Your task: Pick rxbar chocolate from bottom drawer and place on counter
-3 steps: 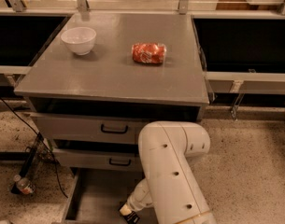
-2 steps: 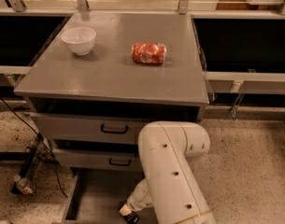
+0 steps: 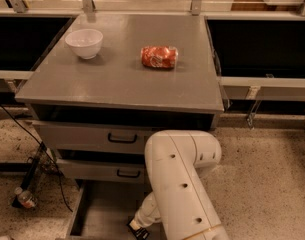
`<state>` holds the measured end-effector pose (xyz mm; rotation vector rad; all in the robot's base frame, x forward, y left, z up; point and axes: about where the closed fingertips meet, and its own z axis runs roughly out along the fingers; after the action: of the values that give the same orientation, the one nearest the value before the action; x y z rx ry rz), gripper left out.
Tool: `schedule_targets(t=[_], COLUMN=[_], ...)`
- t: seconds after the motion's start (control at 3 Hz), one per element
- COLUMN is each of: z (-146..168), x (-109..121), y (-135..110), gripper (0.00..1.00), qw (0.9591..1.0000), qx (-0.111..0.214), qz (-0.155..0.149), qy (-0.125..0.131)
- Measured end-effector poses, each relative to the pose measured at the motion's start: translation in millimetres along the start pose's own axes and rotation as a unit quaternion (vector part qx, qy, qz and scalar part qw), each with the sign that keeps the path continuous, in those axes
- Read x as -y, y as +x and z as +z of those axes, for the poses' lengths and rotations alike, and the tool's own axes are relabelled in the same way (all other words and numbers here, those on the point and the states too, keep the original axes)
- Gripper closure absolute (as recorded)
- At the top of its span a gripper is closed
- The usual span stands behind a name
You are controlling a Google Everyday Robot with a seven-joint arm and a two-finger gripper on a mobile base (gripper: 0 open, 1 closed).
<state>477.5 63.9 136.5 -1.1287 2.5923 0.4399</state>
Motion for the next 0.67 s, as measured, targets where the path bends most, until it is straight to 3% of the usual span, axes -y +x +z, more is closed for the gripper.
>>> schedule_targets(t=[0.33, 0.67], z=[3.2, 3.2], x=[-2.5, -2.5], y=[1.1, 1.1], gripper=[0.56, 0.30], qw=[1.0000, 1.0000], qx=[-0.005, -0.005], qz=[-0.004, -0.004], qy=[-0.005, -0.005])
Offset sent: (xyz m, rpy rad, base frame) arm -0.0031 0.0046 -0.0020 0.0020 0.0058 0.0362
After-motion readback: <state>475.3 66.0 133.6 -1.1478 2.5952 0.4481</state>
